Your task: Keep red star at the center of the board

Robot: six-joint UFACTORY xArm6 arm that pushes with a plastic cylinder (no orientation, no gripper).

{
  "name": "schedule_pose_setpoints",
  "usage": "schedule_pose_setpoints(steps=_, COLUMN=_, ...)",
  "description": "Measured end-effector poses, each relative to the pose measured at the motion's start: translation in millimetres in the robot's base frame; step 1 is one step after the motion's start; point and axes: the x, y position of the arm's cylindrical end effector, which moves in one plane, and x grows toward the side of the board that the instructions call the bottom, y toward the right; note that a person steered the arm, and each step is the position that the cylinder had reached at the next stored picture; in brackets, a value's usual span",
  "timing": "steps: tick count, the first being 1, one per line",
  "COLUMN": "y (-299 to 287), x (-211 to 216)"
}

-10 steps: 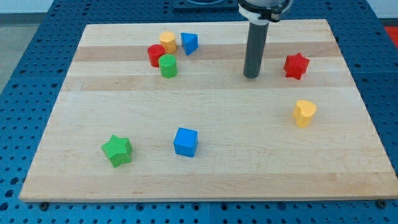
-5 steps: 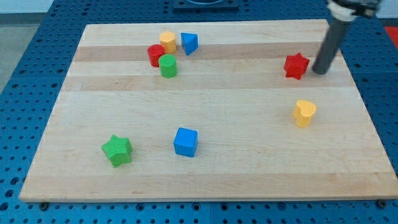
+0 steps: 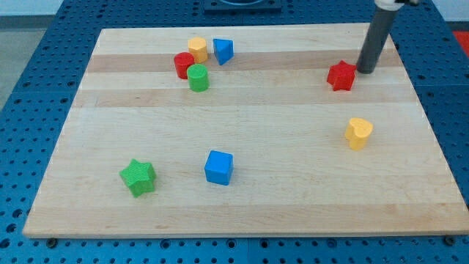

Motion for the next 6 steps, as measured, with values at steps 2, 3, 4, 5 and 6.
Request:
schedule_pose_setpoints(steps=2, y=-53, x=20)
schedule_pose_setpoints(steps=3, y=-18, x=20)
schedule_pose_setpoints(steps=4, y=-6, x=20)
schedule_pose_setpoints(steps=5, y=-23, x=60)
schedule_pose_setpoints(steps=6, y=-23, x=60)
